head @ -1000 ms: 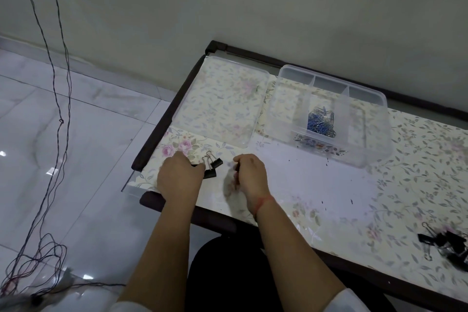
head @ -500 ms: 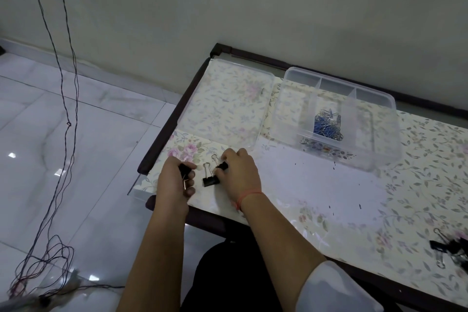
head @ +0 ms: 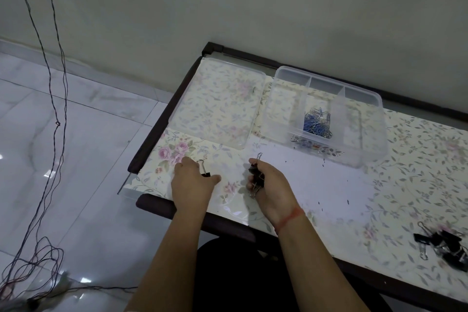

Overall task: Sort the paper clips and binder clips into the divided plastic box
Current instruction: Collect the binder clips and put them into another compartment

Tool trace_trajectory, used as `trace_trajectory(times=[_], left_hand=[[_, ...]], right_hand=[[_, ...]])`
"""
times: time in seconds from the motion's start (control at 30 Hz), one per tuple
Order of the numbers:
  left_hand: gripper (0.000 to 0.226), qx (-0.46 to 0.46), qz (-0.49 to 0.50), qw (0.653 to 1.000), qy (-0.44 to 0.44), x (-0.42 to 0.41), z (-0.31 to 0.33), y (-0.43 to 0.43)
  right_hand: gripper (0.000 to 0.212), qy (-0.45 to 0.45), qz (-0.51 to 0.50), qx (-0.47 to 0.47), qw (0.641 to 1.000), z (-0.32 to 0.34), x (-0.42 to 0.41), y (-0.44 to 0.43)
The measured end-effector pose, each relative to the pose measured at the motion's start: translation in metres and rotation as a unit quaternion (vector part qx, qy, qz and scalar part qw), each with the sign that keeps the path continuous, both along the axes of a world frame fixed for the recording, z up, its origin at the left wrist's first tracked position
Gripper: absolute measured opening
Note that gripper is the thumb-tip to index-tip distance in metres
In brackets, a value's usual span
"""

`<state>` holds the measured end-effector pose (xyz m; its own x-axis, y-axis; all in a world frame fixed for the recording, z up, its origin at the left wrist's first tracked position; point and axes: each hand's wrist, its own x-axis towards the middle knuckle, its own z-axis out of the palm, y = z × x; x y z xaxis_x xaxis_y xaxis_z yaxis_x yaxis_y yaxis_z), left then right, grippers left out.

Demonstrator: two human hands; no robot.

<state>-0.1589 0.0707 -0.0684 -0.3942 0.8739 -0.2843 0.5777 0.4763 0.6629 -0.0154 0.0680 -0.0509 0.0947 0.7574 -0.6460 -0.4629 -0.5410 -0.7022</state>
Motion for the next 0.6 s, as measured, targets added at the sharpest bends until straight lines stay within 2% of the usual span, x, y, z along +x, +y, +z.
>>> trace_trajectory(times=[0.07,0.23,0.37,0.4,0.43,0.47,0.5,0.53,0.6], left_hand=[[0.057,-0.008,-0.033,0.999,0.020,0.002,-0.002,0.000],[0.030,-0.013,-0.126,0.982,0.138,0.008,0.003,-0.002],[0.020,0.033,-0.151,0.969,0.190,0.013,0.005,-0.009],[0.016,0.034,-0.131,0.977,0.165,0.013,0.004,-0.012],[0.009,0.029,-0.092,0.990,0.100,0.015,0.004,-0.012],[0.012,0.003,-0.041,0.999,-0.008,0.018,0.008,-0.011],[0.020,-0.036,0.010,0.990,-0.135,0.023,0.013,-0.010],[0.024,-0.076,0.048,0.964,-0.251,0.032,0.020,-0.010],[0.019,-0.129,0.066,0.902,-0.407,0.055,0.037,-0.013]], right_hand=[[0.016,0.069,-0.040,-0.012,0.997,0.004,0.005,-0.004],[0.027,0.153,-0.106,-0.056,0.981,0.007,0.015,-0.010],[0.024,0.160,-0.120,-0.067,0.978,0.008,0.028,-0.019],[0.021,0.156,-0.123,-0.069,0.978,0.009,0.032,-0.023],[0.019,0.157,-0.132,-0.070,0.976,0.010,0.036,-0.026],[0.017,0.163,-0.149,-0.070,0.973,0.010,0.042,-0.028],[0.017,0.175,-0.172,-0.070,0.967,0.011,0.048,-0.030],[0.016,0.189,-0.198,-0.067,0.959,0.012,0.055,-0.032],[0.016,0.216,-0.245,-0.053,0.944,0.015,0.071,-0.034]])
